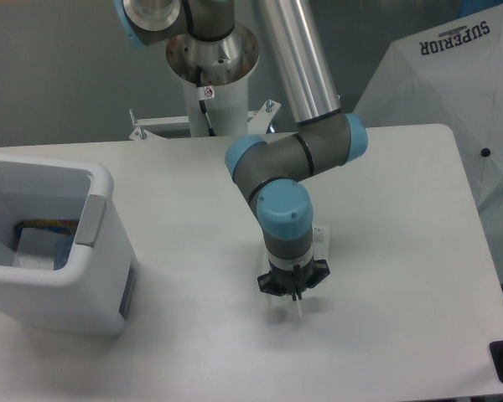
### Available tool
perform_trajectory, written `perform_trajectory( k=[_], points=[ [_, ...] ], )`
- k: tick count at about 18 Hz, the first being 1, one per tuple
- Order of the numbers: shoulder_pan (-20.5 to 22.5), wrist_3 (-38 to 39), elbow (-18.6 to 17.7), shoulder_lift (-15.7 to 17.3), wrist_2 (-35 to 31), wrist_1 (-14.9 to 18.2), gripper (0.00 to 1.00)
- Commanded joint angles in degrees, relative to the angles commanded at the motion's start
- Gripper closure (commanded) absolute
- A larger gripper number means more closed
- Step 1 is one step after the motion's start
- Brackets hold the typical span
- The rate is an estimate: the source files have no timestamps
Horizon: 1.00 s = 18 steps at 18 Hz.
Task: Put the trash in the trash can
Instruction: 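Lift the bag and carry it over the white bin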
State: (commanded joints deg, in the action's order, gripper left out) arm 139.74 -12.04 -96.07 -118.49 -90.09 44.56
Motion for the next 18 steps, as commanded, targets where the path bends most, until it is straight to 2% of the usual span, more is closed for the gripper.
perform_trajectory(
  k=[2, 4, 6, 9, 11, 13, 18],
  points=[
    [0.2, 0.4, 0.9, 0.9, 0.9, -0.1, 1.00],
    [0.5, 0.6, 2.3, 2.9, 4.5, -0.2, 1.00],
    [1.7, 0.6, 4.0, 5.3, 10.2, -0.2, 1.00],
    [2.1, 1.1, 8.2, 6.9, 21.4, -0.3, 1.00],
    [2.1, 6.7, 10.5, 9.8, 26.7, -0.4, 1.00],
    [2.1, 11.2, 12.4, 12.7, 28.6, -0.4, 1.00],
    [1.1, 20.8, 13.9, 19.9, 31.5, -0.4, 1.00]
  ],
)
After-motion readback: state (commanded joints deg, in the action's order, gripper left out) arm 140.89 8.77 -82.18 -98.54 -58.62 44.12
